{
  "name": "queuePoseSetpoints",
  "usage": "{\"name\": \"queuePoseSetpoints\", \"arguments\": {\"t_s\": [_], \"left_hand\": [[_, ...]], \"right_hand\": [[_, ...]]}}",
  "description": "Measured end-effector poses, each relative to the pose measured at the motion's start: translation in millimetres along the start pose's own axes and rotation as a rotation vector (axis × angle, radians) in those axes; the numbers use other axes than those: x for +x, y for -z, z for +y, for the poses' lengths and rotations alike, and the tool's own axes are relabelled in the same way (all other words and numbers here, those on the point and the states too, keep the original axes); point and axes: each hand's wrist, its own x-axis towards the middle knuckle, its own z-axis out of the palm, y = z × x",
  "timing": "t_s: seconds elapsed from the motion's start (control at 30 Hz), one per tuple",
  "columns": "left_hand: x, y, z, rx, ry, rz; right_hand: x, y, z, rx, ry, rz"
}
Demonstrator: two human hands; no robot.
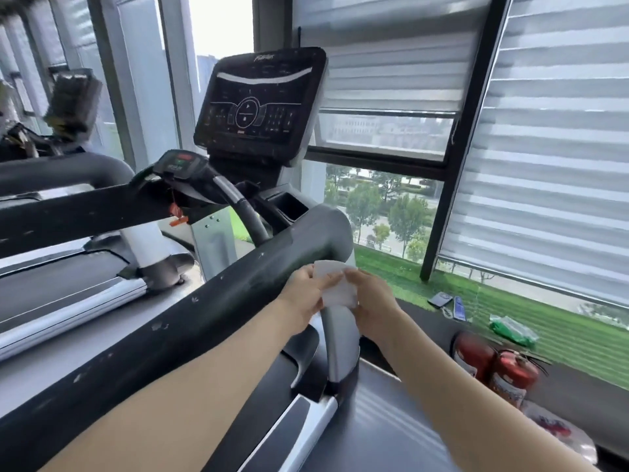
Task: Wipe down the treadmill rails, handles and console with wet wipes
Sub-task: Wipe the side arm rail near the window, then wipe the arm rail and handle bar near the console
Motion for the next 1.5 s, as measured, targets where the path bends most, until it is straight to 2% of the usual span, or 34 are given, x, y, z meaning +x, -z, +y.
{"name": "queuePoseSetpoints", "arguments": {"t_s": [0.2, 0.3, 0.53, 0.7, 0.77, 0.9, 1.0, 1.1, 1.2, 1.37, 1.5], "left_hand": [[131.8, -2.2, 33.0, 0.078, -0.064, 0.177], [185.6, 5.1, 55.7, 0.219, -0.123, 0.290], [265.6, 15.6, 71.4, 0.855, -0.218, 0.581], [308.0, 15.1, 63.1, 1.321, -0.339, 0.644], [321.3, 5.6, 59.3, 1.443, -0.320, 0.653], [337.4, -11.5, 48.1, 1.640, -0.115, 0.652], [336.4, -18.9, 37.9, 1.643, -0.060, 0.673], [324.9, -23.2, 32.7, 1.519, -0.085, 0.649], [327.3, -23.8, 33.5, 1.527, -0.064, 0.577], [384.4, -46.0, 35.7, 1.611, -0.051, 0.399], [377.7, -34.7, 35.4, 1.618, -0.002, 0.412]], "right_hand": [[131.5, 21.3, -54.0, -0.370, 0.108, 0.021], [191.8, 28.4, -66.7, -0.522, 0.174, 0.027], [312.4, 25.6, -76.3, -0.980, 0.367, -0.117], [407.3, 22.3, -89.6, -1.179, 0.570, -0.275], [437.7, 23.3, -91.7, -1.227, 0.626, -0.386], [476.2, 28.1, -94.9, -1.239, 0.676, -0.582], [493.9, 31.1, -93.3, -1.176, 0.726, -0.696], [504.4, 39.2, -88.1, -1.141, 0.797, -0.774], [515.8, 44.7, -87.3, -1.110, 0.793, -0.793], [524.5, 44.3, -88.9, -1.059, 0.803, -0.826], [529.9, 43.3, -89.9, -1.056, 0.803, -0.853]]}}
